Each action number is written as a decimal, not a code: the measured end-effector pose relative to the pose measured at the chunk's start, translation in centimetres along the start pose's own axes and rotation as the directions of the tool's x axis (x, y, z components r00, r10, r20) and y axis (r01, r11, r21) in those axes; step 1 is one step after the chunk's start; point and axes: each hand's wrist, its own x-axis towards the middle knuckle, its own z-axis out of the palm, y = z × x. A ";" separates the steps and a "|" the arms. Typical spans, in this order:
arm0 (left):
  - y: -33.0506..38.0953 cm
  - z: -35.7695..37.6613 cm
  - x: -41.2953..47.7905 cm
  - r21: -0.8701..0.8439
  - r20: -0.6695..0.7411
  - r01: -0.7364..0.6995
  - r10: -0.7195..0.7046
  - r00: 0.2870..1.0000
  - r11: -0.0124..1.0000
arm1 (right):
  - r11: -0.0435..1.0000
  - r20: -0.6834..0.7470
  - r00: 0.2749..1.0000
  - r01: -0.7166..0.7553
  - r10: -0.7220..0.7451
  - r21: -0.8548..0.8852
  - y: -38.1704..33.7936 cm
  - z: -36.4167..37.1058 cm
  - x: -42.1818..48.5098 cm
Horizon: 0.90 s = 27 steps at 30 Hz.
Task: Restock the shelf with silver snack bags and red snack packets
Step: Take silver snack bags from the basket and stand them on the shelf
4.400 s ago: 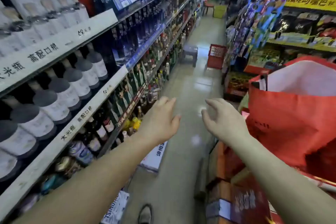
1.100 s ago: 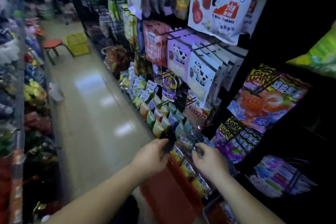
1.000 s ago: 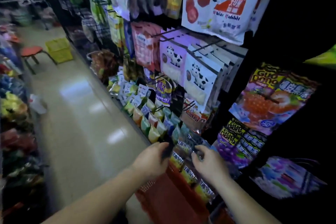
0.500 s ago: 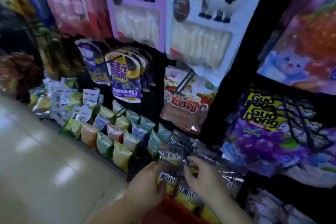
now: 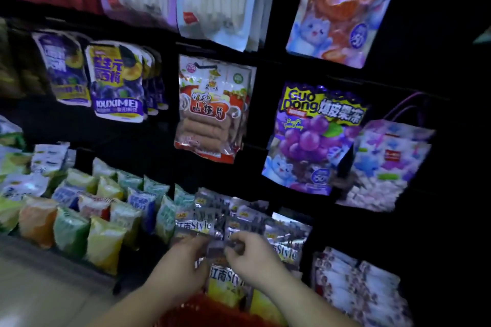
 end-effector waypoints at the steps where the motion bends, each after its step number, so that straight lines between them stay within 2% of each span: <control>1: 0.5 -0.1 -0.4 0.017 0.014 0.000 -0.001 1.000 1.000 | 0.999 -0.014 1.000 0.015 -0.015 -0.036 0.2 -0.3 -0.7; 3: 0.9 -0.3 -0.8 0.035 0.026 0.002 -0.002 1.000 0.999 | 0.996 -0.058 0.997 0.052 -0.057 -0.078 0.1 -0.7 -1.8; 7: 0.4 0.4 -0.7 0.033 -0.004 0.043 -0.043 0.999 0.999 | 0.998 -0.087 0.996 0.030 -0.025 0.062 0.9 0.4 -2.4; 9: -0.6 1.4 -0.5 0.013 0.004 0.055 -0.055 0.998 0.998 | 0.998 -0.065 0.998 0.029 -0.026 0.052 1.1 1.4 -1.1; 15: -9.1 4.3 2.4 0.051 0.079 0.221 -0.224 0.971 0.974 | 0.999 -0.016 0.999 0.040 -0.040 -0.010 2.3 7.1 5.2; 18: -13.1 4.9 4.6 0.065 0.031 0.300 -0.302 0.953 0.952 | 1.000 0.018 1.000 0.011 -0.010 -0.017 4.1 10.0 8.6; 21: -16.0 5.7 6.3 -0.019 -0.033 0.373 -0.374 0.927 0.928 | 1.000 0.020 1.000 0.017 -0.016 -0.010 6.0 12.2 10.7; 24: -18.1 7.2 7.3 -0.183 0.057 0.456 -0.453 0.889 0.871 | 1.000 0.024 1.000 0.019 -0.018 -0.004 7.4 13.7 12.2; 27: -19.7 8.9 7.4 -0.266 0.024 0.500 -0.513 0.858 0.824 | 1.000 -0.025 1.000 0.006 -0.006 0.021 8.3 14.5 13.4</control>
